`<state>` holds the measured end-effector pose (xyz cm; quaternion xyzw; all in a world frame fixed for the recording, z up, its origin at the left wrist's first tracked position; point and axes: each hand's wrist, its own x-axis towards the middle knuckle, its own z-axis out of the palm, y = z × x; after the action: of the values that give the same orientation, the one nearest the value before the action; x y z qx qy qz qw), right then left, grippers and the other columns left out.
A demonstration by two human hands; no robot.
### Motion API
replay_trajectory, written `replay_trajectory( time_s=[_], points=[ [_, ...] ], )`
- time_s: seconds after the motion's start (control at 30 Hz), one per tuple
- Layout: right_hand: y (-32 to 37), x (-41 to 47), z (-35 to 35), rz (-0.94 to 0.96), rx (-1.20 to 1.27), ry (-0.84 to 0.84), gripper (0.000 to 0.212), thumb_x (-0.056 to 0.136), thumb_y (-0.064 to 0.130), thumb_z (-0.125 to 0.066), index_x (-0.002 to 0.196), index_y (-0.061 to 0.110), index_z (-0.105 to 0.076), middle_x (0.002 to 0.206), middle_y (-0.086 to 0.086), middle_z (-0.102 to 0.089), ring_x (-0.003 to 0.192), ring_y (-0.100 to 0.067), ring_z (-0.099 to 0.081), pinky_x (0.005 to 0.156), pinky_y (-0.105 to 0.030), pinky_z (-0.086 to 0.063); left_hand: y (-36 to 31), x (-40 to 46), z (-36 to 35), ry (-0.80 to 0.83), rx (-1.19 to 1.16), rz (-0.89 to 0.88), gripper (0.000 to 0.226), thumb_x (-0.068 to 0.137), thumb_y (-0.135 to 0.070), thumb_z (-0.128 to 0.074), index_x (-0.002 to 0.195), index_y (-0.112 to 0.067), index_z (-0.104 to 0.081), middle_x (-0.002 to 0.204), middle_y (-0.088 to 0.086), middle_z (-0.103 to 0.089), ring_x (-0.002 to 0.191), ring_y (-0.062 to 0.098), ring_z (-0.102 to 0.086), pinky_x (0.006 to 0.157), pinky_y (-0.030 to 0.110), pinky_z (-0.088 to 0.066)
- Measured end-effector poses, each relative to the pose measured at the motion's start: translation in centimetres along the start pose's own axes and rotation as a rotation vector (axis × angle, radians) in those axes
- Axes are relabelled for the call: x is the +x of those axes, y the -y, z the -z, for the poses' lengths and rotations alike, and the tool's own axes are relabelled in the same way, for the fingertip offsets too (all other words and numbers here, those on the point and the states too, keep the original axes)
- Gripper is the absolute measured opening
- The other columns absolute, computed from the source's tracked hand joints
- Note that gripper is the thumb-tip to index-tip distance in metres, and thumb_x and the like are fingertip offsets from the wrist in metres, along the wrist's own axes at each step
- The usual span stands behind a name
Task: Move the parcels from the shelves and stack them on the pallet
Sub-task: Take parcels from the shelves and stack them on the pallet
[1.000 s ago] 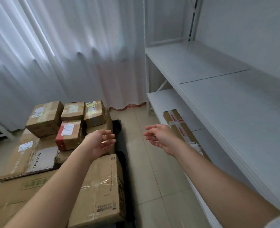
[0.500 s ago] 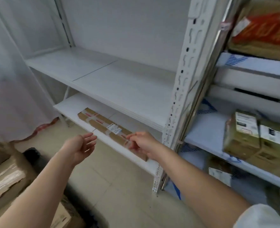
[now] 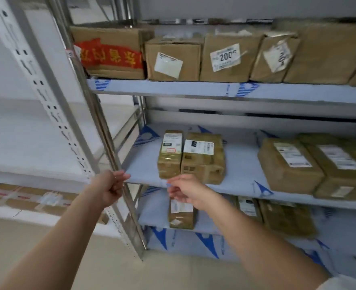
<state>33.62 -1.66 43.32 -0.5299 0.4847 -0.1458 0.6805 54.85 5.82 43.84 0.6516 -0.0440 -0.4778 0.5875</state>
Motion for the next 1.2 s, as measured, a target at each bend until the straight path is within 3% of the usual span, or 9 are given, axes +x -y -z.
replay_trajectory(
  time_s=[0.17,0.23,0.4,0.6,0.83,0.93,1.07,1.13,1.2],
  points=[
    [-1.9,-1.3,13.3,-0.035,0.11,-0.258,0.017,0.097,0.008,-0.049,0.102,0.013,-0.065,0.076,-0.003,-0.063,0.064,-0.012,-0.057,0.059,-0.019,-0.043,4.0,-2.2,-13.5,0.166,0.143,0.034,0.037,0.097,0.003,-0.02,0.091,-0.009,-0.054,0.066,0.006,-0.064,0.027,0.005,-0.023,0.032,0.012,-0.019],
    [-2.2,-1.5,16.9,-0.038,0.155,-0.336,0.016,0.097,0.009,-0.05,0.104,0.013,-0.064,0.075,-0.003,-0.062,0.063,-0.012,-0.057,0.056,-0.02,-0.041,5.0,-3.0,-17.0,0.238,0.226,0.056,0.039,0.095,0.008,-0.02,0.092,-0.008,-0.055,0.077,0.008,-0.065,0.03,0.005,-0.024,0.034,0.014,-0.02],
    [-2.3,-2.2,22.0,-0.011,0.249,-0.421,0.025,0.098,0.003,-0.043,0.106,0.01,-0.065,0.084,-0.004,-0.063,0.069,-0.012,-0.059,0.058,-0.018,-0.045,4.6,-2.4,-22.6,0.273,0.336,0.053,0.043,0.087,0.016,-0.021,0.097,-0.005,-0.058,0.088,0.01,-0.068,0.045,0.01,-0.029,0.044,0.019,-0.027],
    [-2.6,-2.6,27.4,0.103,0.226,-0.686,0.034,0.092,-0.003,-0.04,0.102,0.019,-0.066,0.097,0.0,-0.06,0.071,-0.007,-0.05,0.057,-0.016,-0.038,3.7,-1.4,-29.7,0.351,0.403,0.011,0.023,0.099,-0.003,-0.04,0.094,-0.009,-0.062,0.075,0.005,-0.07,0.062,0.015,-0.049,0.06,0.026,-0.04],
    [-4.8,-6.7,37.2,0.091,0.182,-1.034,0.042,0.092,-0.002,-0.043,0.125,0.017,-0.062,0.121,-0.005,-0.063,0.081,-0.012,-0.058,0.06,-0.02,-0.042,9.6,-4.5,-40.7,0.511,0.805,-0.321,0.014,0.099,-0.012,-0.051,0.097,-0.01,-0.065,0.101,0.009,-0.066,0.084,0.021,-0.058,0.069,0.026,-0.045],
    [-6.1,-7.6,41.4,0.057,0.106,-1.111,0.044,0.091,0.002,-0.045,0.129,0.016,-0.061,0.127,-0.006,-0.062,0.096,-0.021,-0.064,0.078,-0.03,-0.055,11.7,-6.7,-44.9,0.633,0.935,-0.411,0.016,0.098,-0.009,-0.053,0.091,-0.013,-0.067,0.097,-0.002,-0.062,0.088,0.013,-0.057,0.067,0.019,-0.042],
    [-7.4,-8.4,46.2,0.073,-0.066,-1.146,0.036,0.092,0.004,-0.05,0.124,0.01,-0.064,0.125,-0.011,-0.063,0.112,-0.026,-0.059,0.096,-0.035,-0.049,14.4,-7.9,-49.2,0.706,1.153,-0.5,0.031,0.097,-0.014,-0.057,0.128,-0.015,-0.061,0.12,-0.004,-0.056,0.108,0.013,-0.056,0.076,0.016,-0.043],
    [-8.3,-8.5,48.4,0.088,-0.174,-1.081,0.035,0.094,0.009,-0.055,0.127,0.011,-0.062,0.131,-0.009,-0.059,0.119,-0.025,-0.056,0.098,-0.029,-0.046,16.1,-8.3,-50.6,0.759,1.208,-0.553,0.03,0.094,-0.005,-0.059,0.124,-0.006,-0.062,0.11,0.004,-0.068,0.095,0.015,-0.067,0.067,0.014,-0.05],
    [-9.4,-8.1,50.6,0.072,-0.263,-0.932,0.045,0.095,0.023,-0.06,0.138,0.015,-0.052,0.142,-0.006,-0.05,0.128,-0.022,-0.05,0.093,-0.024,-0.043,17.4,-8.9,-51.6,0.762,1.102,-0.525,0.013,0.089,-0.004,-0.059,0.097,0.001,-0.069,0.082,0.011,-0.07,0.067,0.019,-0.069,0.048,0.016,-0.051]
  ],
)
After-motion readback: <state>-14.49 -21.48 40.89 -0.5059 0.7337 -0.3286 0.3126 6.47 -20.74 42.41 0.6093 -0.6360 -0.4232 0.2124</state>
